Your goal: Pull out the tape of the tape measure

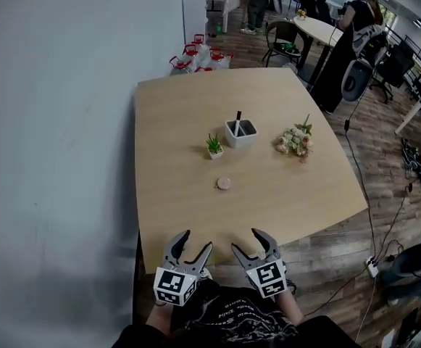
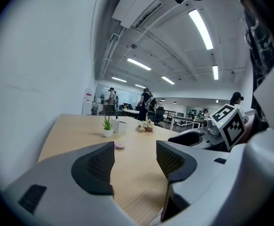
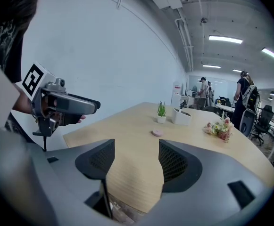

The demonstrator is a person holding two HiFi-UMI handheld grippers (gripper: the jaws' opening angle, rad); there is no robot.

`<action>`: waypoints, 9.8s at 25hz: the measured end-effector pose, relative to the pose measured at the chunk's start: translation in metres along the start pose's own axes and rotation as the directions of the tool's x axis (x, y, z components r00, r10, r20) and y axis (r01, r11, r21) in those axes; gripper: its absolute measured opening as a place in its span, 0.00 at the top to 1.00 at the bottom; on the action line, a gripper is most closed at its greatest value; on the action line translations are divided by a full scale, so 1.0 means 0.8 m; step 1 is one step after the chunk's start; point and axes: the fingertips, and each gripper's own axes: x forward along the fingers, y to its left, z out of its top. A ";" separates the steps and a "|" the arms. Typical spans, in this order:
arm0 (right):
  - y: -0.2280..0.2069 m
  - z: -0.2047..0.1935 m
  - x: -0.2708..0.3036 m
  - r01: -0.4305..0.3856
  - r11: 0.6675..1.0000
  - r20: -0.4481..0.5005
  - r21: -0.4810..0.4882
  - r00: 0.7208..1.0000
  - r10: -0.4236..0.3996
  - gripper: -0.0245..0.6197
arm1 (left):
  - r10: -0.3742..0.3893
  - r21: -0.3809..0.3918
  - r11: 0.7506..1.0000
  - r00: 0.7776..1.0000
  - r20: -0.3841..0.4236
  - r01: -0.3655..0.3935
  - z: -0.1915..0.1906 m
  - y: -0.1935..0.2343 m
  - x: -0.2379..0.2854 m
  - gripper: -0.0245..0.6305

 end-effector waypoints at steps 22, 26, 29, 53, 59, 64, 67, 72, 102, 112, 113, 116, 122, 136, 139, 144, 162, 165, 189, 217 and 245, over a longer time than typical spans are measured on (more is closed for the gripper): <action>-0.077 0.039 0.063 -0.014 0.999 0.010 0.045 1.000 0.013 0.49 | 0.050 -0.065 0.997 0.999 -0.004 -0.051 0.008 0.040 0.059 0.55; -0.092 0.056 0.084 -0.061 0.998 0.002 -0.019 0.998 0.061 0.49 | 0.096 -0.064 0.993 0.995 -0.009 -0.096 0.011 0.048 0.060 0.55; -0.100 0.065 0.106 -0.113 0.992 -0.023 -0.060 0.993 0.112 0.49 | 0.136 -0.070 0.988 0.991 -0.010 -0.136 0.013 0.056 0.059 0.55; -0.112 0.020 0.270 -0.425 0.879 -0.316 -0.214 0.882 0.350 0.49 | 0.355 -0.131 0.917 0.921 -0.159 -0.376 -0.029 0.112 0.045 0.55; -0.109 -0.002 0.292 -0.456 0.867 -0.384 -0.200 0.851 0.359 0.49 | 0.411 -0.125 0.891 0.893 -0.183 -0.436 -0.032 0.122 0.030 0.55; -0.106 -0.013 0.295 -0.459 0.878 -0.389 -0.134 0.840 0.379 0.55 | 0.437 -0.125 0.879 0.883 -0.172 -0.460 -0.023 0.132 0.030 0.55; -0.107 -0.013 0.295 -0.447 0.885 -0.379 -0.132 0.848 0.372 0.55 | 0.430 -0.119 0.885 0.887 -0.168 -0.451 -0.021 0.128 0.034 0.55; -0.112 -0.009 0.299 -0.393 0.915 -0.366 -0.096 0.868 0.334 0.61 | 0.415 -0.116 0.891 0.891 -0.186 -0.439 -0.029 0.117 0.035 0.55; -0.106 0.129 0.107 -0.230 0.964 -0.163 -0.130 0.965 0.208 0.61 | 0.164 -0.048 0.985 0.986 0.009 -0.163 0.040 0.054 0.083 0.55; -0.060 0.118 0.074 -0.327 0.928 -0.207 -0.177 0.934 0.290 0.61 | 0.023 0.022 0.999 0.999 0.022 -0.024 0.052 0.018 0.108 0.56; -0.055 0.119 0.073 -0.332 0.925 -0.205 -0.183 0.933 0.294 0.61 | 0.012 0.025 1.000 1.000 0.020 -0.012 0.051 0.016 0.109 0.57; -0.044 0.118 0.070 -0.352 0.914 -0.206 -0.200 0.927 0.312 0.61 | 0.003 0.019 1.000 1.000 0.030 -0.003 0.053 0.019 0.108 0.60; -0.038 0.119 0.067 -0.379 0.906 -0.203 -0.189 0.918 0.341 0.61 | -0.041 0.041 0.998 0.999 0.023 0.040 0.057 0.019 0.105 0.63; -0.024 0.123 0.065 -0.458 0.869 -0.212 -0.190 0.883 0.419 0.61 | -0.139 0.122 0.983 0.990 -0.013 0.139 0.060 -0.010 0.106 0.87; -0.026 0.120 0.068 -0.457 0.871 -0.214 -0.179 0.882 0.419 0.61 | -0.140 0.119 0.983 0.990 -0.028 0.142 0.056 -0.013 0.110 0.94; -0.028 0.117 0.075 -0.458 0.877 -0.211 -0.146 0.881 0.424 0.61 | -0.131 0.077 0.988 0.991 -0.030 0.133 0.053 -0.008 0.114 0.94; -0.051 0.096 0.094 -0.404 0.911 -0.229 -0.078 0.897 0.378 0.61 | -0.110 0.066 0.991 0.992 -0.054 0.114 0.044 -0.003 0.120 0.95; -0.058 0.093 0.095 -0.388 0.919 -0.241 -0.075 0.901 0.361 0.61 | -0.099 0.036 0.994 0.994 -0.045 0.100 0.043 0.003 0.114 0.95; -0.113 0.071 0.108 -0.237 0.971 -0.271 -0.014 0.936 0.224 0.61 | -0.021 -0.053 0.998 0.998 -0.054 0.018 0.025 0.042 0.098 0.95; -0.158 0.057 0.102 -0.169 0.985 -0.299 0.028 0.939 0.170 0.61 | 0.103 -0.268 0.957 0.994 -0.033 -0.108 0.001 0.111 0.061 0.95; -0.208 0.030 0.089 -0.038 0.994 -0.325 0.098 0.943 0.068 0.61 | 0.203 -0.306 0.928 0.977 -0.060 -0.212 -0.016 0.145 0.039 0.95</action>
